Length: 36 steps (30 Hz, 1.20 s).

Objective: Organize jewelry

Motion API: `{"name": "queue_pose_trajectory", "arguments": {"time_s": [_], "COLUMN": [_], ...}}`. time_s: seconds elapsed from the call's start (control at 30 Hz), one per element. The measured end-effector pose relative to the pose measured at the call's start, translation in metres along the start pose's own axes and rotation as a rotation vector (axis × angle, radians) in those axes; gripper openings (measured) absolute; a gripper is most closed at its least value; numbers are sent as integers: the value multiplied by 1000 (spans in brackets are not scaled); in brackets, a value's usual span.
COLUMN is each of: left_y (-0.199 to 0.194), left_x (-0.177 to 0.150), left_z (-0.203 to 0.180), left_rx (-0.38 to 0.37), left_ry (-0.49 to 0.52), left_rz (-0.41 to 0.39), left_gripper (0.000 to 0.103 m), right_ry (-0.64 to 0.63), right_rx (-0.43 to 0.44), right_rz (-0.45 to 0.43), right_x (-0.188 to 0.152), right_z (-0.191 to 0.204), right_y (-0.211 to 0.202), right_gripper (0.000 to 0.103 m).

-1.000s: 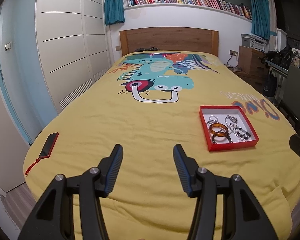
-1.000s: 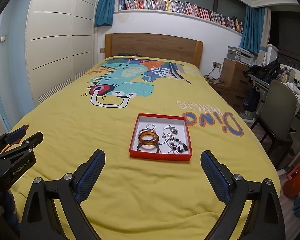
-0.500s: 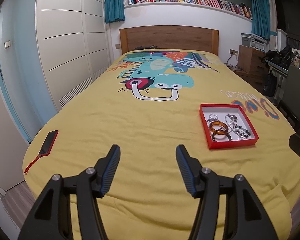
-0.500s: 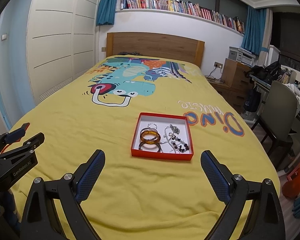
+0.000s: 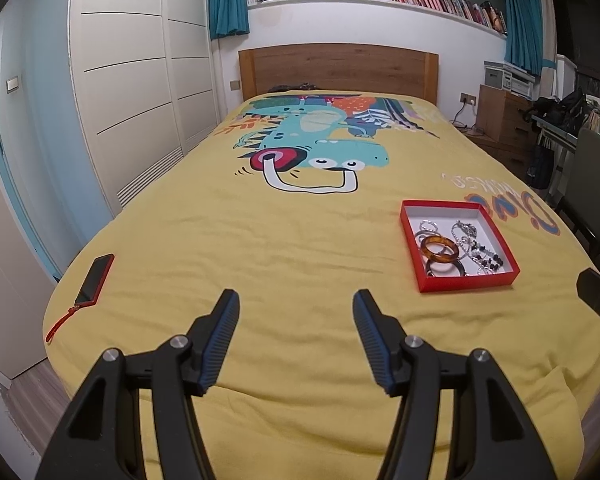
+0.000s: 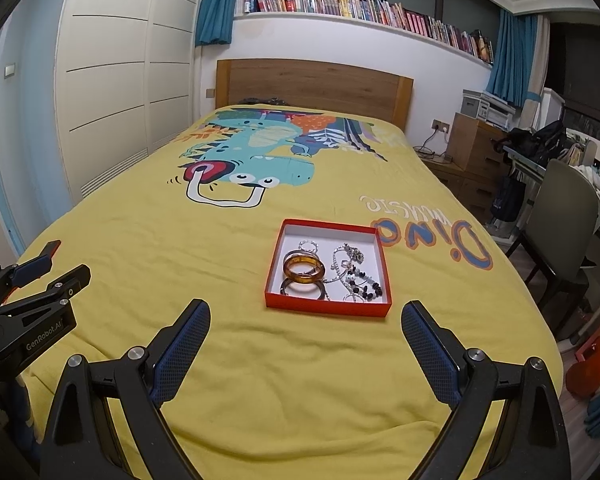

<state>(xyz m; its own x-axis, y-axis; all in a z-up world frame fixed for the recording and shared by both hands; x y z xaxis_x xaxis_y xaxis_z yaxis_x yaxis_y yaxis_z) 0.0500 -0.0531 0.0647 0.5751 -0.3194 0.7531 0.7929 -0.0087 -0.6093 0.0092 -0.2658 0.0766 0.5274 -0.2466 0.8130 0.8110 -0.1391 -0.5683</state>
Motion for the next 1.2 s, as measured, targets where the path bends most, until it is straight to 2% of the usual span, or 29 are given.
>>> {"name": "queue_pose_trajectory", "arguments": {"time_s": [1.2], "left_y": [16], "left_x": [-15], "left_z": [7], "left_rx": [-44], "left_ry": [-23], "left_rz": [43], "left_gripper": [58], "right_ry": [-34], "right_rx": [-26], "right_rz": [47], "right_x": [-12], "right_z": [13], "right_y": [4], "right_gripper": [95]}}
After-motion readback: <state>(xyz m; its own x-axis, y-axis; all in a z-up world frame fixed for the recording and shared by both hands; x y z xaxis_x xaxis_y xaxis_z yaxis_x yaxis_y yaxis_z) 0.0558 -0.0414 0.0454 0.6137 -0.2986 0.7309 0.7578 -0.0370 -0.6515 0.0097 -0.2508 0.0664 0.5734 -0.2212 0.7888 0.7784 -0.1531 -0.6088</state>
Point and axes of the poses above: each gripper's, at about its wrist camera, not at the fingertips, and y roughly the way its jaws point, z to its left, x to its top, the point moved 8 cm from there along y, roughly the way its jaws point, and after that the axes turned 14 degrees about y, right-handed, at the moved point
